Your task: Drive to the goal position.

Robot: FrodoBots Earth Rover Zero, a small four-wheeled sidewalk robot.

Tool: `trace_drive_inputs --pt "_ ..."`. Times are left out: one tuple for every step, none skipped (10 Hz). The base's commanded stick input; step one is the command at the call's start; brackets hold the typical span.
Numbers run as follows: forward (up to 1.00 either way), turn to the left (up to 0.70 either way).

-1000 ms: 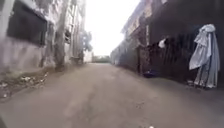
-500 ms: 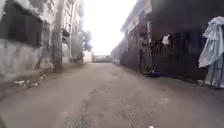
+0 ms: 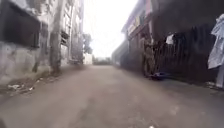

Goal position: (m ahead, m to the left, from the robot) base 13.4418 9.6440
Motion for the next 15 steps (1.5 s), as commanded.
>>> trace_drive_inputs --pt "0.50 0.00" --pt "0.50 0.00" --pt "0.50 0.00" --pt "0.50 0.00" --pt "0.50 0.00" --pt "0.50 0.00" --pt "0.50 0.00" --pt "0.50 0.00" --pt "0.50 0.00" --pt "0.50 0.00" --pt "0.50 0.00" --pt "0.50 0.00" --pt "0.50 0.00" --pt "0.50 0.00" --pt "0.50 0.00"
